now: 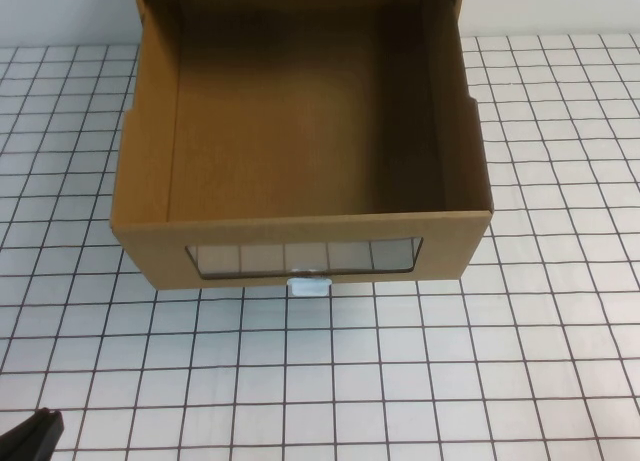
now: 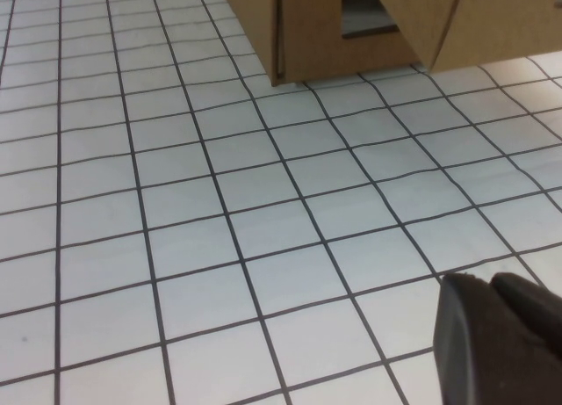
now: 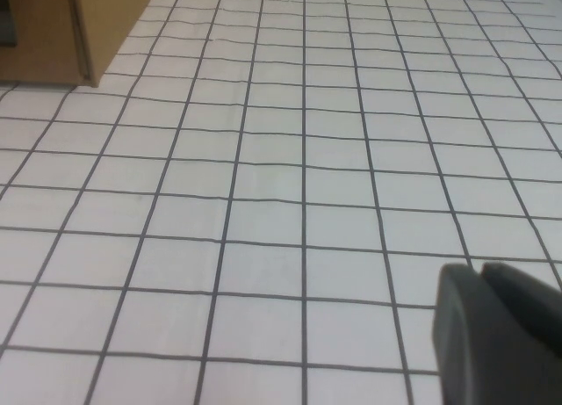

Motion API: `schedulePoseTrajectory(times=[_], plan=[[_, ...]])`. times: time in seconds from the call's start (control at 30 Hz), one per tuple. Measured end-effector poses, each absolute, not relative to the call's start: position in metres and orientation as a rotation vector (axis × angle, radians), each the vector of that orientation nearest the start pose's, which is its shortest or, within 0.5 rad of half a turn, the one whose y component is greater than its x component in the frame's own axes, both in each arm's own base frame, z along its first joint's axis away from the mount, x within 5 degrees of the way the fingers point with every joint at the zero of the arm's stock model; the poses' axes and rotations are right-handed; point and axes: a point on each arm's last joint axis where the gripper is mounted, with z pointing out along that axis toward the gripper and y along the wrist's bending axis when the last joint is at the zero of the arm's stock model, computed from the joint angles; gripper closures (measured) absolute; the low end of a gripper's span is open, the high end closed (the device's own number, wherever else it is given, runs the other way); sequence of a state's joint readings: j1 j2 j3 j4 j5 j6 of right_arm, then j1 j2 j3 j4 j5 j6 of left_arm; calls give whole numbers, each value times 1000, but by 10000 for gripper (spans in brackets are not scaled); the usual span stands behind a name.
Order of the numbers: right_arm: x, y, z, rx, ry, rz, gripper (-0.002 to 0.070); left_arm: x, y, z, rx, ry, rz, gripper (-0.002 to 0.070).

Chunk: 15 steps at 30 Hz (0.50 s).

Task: Open the shoe box
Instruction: 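Pull the top drawer of the cardboard box fully open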

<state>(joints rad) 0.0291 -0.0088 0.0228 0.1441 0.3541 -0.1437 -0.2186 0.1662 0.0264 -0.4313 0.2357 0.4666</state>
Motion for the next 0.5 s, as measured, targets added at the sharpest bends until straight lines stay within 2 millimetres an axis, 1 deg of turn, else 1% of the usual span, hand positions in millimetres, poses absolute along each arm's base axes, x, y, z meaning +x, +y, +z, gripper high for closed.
schedulePoseTrajectory(times=[0.5], plan=[[53,6,174,-70,1849,61,689,62,-23,175,322,1864,-201,677]])
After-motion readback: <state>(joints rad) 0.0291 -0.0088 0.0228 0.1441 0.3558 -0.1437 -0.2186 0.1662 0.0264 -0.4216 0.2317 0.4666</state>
